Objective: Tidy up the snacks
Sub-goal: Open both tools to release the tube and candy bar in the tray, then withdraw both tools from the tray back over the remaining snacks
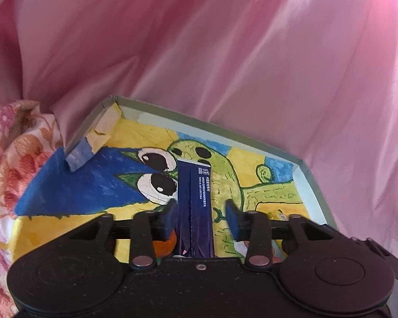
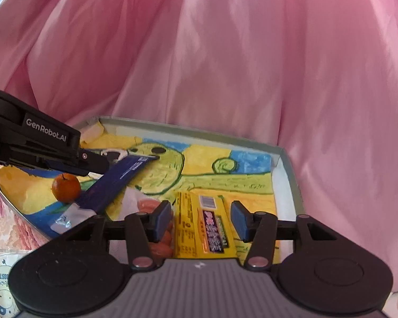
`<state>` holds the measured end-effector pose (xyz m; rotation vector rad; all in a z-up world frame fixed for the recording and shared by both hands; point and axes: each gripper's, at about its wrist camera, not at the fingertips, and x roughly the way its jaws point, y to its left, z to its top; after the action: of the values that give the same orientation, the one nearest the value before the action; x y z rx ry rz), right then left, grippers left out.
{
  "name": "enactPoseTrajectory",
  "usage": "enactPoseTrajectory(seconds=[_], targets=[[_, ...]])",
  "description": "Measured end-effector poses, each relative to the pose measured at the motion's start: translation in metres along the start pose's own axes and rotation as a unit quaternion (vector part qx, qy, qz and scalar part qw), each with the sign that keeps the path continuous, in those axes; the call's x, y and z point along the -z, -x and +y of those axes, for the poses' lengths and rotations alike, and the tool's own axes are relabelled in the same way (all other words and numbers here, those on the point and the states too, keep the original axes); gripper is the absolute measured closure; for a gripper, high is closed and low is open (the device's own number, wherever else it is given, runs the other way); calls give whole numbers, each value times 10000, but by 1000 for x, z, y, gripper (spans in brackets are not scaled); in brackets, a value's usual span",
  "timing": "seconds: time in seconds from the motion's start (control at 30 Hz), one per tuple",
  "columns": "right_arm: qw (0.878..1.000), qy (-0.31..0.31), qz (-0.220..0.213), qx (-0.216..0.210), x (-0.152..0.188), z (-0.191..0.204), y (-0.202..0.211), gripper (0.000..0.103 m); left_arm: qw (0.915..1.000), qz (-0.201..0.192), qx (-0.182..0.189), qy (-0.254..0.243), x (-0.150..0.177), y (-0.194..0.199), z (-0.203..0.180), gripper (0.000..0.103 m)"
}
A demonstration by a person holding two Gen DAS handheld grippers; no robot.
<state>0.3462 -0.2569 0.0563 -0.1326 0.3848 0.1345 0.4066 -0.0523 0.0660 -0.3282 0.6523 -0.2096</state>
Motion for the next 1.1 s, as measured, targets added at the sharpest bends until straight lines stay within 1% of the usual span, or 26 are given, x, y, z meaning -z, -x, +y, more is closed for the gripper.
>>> enactPoseTrajectory(seconds=[0.03,0.07,0.13,0.23,0.33,0.37,0.53,0.7,0.87,1.1], targets=[[10000,1,-48,14,-2,-1,3,37,10000,-53,-18,-10,0,4,-1,48],[9999,-5,-101,22,-4,-3,8,32,9999,-117,-16,-41,-1,10,-3,45],[9997,-45,-223,14,-9,-7,19,26,9996,-255,-15,-142,-2,21,-7,33],[9988,-83,-469,78,-15,-10,39,17,9982,-538,-25,-281,-2,42,-13,20],[9966,-201,-776,189,-17,-11,67,4,9957,-816,-11,-429,1,65,-19,14],[9960,-214,-847,200,-18,-12,74,3,9949,-896,-2,-464,3,73,-21,13],[9935,-230,-1098,214,-19,-7,117,0,9900,-1302,81,-534,15,116,-28,8],[9897,-250,-1390,234,-16,1,164,0,9839,-1666,11,-641,31,161,-31,4],[9870,-348,-1557,206,-3,8,206,0,9802,-1833,-102,-749,53,196,-29,3],[9857,-505,-1584,280,20,12,243,0,9796,-1874,-133,-709,85,228,-23,2]])
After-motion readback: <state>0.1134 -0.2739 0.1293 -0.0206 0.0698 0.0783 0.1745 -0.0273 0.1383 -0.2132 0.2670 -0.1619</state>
